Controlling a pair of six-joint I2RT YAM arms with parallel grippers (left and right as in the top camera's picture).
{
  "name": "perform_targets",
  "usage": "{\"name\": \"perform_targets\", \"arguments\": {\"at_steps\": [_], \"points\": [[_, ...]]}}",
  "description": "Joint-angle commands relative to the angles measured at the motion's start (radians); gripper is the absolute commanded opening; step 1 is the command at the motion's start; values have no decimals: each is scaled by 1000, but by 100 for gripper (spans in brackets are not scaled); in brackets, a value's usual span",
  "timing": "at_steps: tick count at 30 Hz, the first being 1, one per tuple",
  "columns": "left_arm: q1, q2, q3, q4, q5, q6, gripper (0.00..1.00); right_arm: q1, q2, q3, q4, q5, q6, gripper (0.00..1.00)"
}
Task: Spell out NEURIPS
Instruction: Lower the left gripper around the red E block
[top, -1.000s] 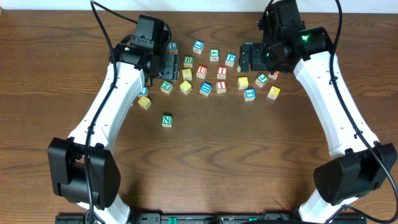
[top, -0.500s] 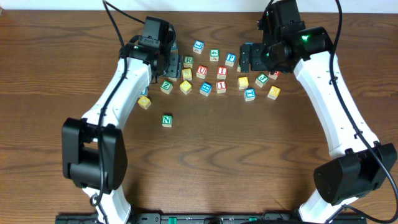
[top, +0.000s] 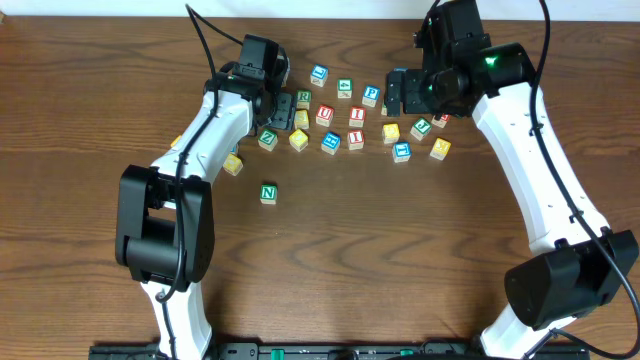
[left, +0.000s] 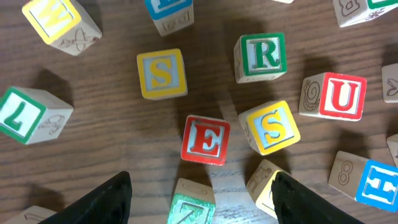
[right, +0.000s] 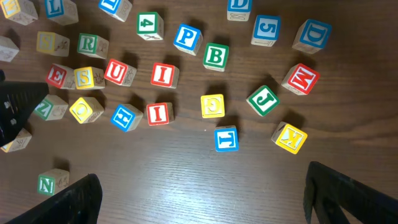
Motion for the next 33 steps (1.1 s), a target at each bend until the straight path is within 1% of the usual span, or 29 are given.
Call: {"name": "perform_targets", "arguments": {"at_steps": [1,10,33], "points": [[5,31,24,6,-18,29,71,8,-13,17,-1,-3,-13,99],[6,63,24,18,-32,40,71,8,-13,17,0,-3,-13,99],[5,63,24,18,-35,62,70,8,-13,17,0,-3,-13,99]]}}
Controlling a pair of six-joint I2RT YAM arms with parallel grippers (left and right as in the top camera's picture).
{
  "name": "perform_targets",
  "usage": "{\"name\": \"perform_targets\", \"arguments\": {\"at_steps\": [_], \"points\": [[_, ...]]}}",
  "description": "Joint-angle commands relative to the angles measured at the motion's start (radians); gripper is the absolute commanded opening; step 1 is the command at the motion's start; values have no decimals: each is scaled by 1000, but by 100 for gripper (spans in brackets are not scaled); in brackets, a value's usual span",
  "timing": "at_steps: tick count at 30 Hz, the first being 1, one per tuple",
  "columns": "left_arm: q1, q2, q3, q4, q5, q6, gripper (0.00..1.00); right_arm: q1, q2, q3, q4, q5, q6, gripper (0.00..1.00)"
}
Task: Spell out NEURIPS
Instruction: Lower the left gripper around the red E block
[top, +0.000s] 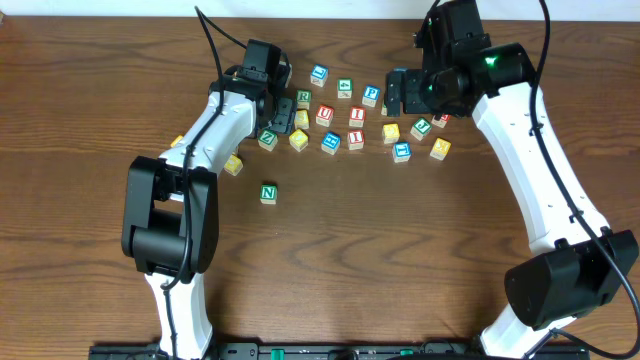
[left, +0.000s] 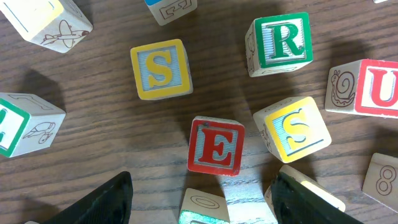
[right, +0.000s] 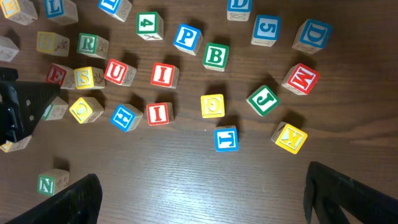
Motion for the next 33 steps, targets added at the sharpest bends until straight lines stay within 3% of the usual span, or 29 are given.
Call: {"name": "perform_targets", "arguments": {"at_steps": [1,33], "points": [[5,13,24,2,-13,18,70,8,-13,17,-1,-3,-13,99],[5,99,-1,80,-11,13,66,8,-13,17,-1,-3,-13,99]]}}
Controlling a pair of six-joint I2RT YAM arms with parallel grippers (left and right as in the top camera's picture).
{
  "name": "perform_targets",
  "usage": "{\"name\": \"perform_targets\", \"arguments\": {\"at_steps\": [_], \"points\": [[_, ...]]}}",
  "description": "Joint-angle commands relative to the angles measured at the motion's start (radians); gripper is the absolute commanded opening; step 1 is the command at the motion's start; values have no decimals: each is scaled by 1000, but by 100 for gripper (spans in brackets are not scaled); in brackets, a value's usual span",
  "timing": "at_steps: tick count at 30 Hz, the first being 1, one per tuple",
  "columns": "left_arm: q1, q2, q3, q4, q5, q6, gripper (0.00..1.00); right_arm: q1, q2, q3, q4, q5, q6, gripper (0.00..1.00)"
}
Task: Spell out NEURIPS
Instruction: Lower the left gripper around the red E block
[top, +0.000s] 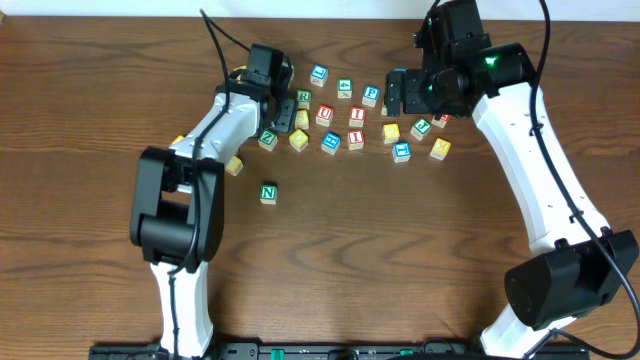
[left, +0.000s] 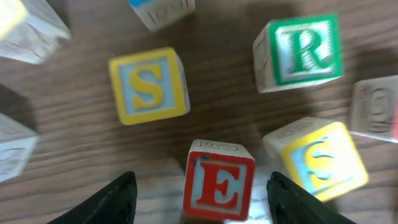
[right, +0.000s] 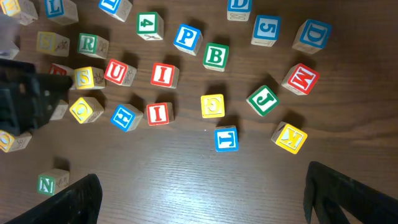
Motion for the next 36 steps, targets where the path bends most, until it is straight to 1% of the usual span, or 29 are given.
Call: {"name": "perform_targets", "arguments": {"at_steps": [1,17,21,23,36], "points": [[5,27,0,2,-11,8,66,8,-13,17,-1,-3,-13,99],[5,33,0,32,-8,5,65,8,-13,17,-1,-3,-13,99],[5,33,0,32,-8,1,64,8,-13,17,-1,-3,-13,99],[5,33,0,32,-8,-3,61,8,-13,17,-1,-3,-13,99],[5,33,0,32,-8,-22,61,8,-13,17,-1,-3,-13,99]]}}
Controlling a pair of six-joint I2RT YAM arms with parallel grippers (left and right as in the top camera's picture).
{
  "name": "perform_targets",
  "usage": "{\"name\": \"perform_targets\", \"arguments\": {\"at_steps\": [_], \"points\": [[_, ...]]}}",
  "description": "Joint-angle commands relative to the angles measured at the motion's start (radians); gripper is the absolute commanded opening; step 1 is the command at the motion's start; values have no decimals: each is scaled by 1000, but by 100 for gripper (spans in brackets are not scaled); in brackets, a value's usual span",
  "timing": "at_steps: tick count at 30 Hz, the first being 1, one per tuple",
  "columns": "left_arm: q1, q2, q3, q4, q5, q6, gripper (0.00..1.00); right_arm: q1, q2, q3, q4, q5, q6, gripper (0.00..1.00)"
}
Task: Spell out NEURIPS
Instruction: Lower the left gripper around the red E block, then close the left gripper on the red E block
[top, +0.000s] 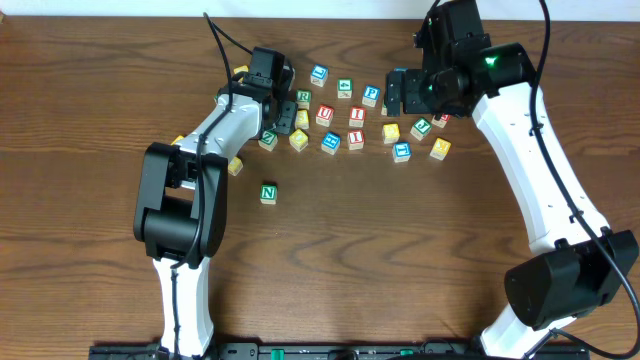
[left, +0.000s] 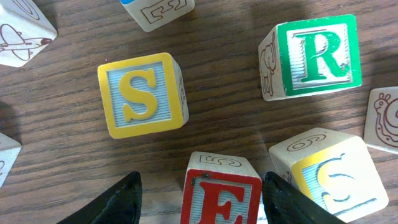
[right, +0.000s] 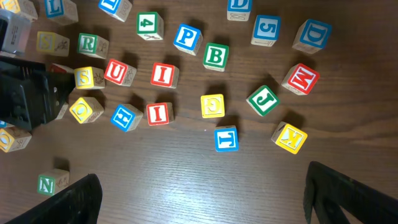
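The red E block (left: 221, 194) lies between the fingers of my left gripper (left: 202, 180). That gripper is open and low over the table, with a gap on the left side. Around the E are two yellow S blocks (left: 143, 94) (left: 326, 171) and the green R block (left: 314, 55). The green N block (top: 268, 193) sits alone toward the front. The red U (right: 116, 72), two red I blocks (right: 163, 74) (right: 158, 114) and the blue P (right: 186, 36) lie in the scatter. My right gripper (right: 202, 190) hangs open, high above bare wood.
Other letter and number blocks lie spread across the far middle of the table (top: 420, 250), among them B (right: 215, 56), J (right: 262, 100), M (right: 301, 79), K (right: 290, 137) and T (right: 226, 139). The left arm (top: 215, 125) reaches over the left end of the scatter.
My left gripper has come lower over the red E block, which now fills more of the left wrist view between the fingers. The right arm and the blocks have not moved.
At every earlier moment my left gripper was open above the E block, and each time the block looked larger and nearer the fingers. Now the fingers flank it. The N block stayed alone at the front and the right gripper stayed open and still.
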Motion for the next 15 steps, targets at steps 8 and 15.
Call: {"name": "perform_targets", "arguments": {"at_steps": [8,15], "points": [[5,11,0,-2,-8,-55,61,8,-13,17,0,-3,-13,99],[5,11,0,-2,-9,-91,55,8,-13,17,0,-3,-13,99]]}}
